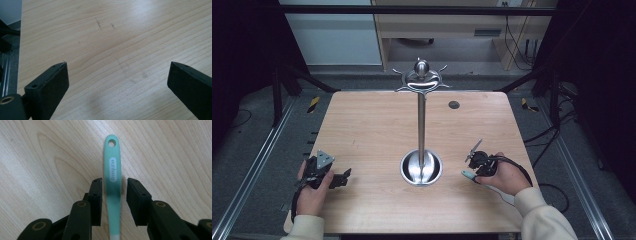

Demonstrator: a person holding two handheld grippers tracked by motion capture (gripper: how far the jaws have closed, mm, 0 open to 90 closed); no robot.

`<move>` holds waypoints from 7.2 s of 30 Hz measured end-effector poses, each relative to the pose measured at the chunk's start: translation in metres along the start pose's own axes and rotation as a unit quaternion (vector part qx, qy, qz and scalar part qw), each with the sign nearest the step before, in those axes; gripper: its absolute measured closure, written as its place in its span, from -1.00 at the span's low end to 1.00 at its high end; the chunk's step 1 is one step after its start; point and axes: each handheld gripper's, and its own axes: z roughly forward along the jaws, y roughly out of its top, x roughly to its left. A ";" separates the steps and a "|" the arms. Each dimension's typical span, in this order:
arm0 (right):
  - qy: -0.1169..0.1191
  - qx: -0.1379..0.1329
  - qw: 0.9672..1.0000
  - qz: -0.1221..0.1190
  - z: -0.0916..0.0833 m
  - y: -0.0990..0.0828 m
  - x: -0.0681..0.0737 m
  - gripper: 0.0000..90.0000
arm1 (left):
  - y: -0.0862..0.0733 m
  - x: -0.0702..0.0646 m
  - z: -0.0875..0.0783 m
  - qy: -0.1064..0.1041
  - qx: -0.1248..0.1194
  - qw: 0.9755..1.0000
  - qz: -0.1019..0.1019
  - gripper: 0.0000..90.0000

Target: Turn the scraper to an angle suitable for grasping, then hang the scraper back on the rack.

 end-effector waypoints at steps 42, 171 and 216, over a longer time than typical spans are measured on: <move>0.014 -0.034 0.999 0.019 -0.028 0.005 -0.007 0.66 | 0.000 0.000 -0.001 0.001 0.000 1.000 0.000 -0.92; -0.004 -0.407 0.913 -0.032 -0.256 0.042 0.024 0.67 | 0.000 -0.001 0.000 0.000 0.001 1.000 0.002 -0.92; 0.002 -0.395 0.918 -0.043 -0.270 0.061 0.021 0.66 | 0.000 -0.002 0.000 -0.002 0.002 1.000 0.004 -0.92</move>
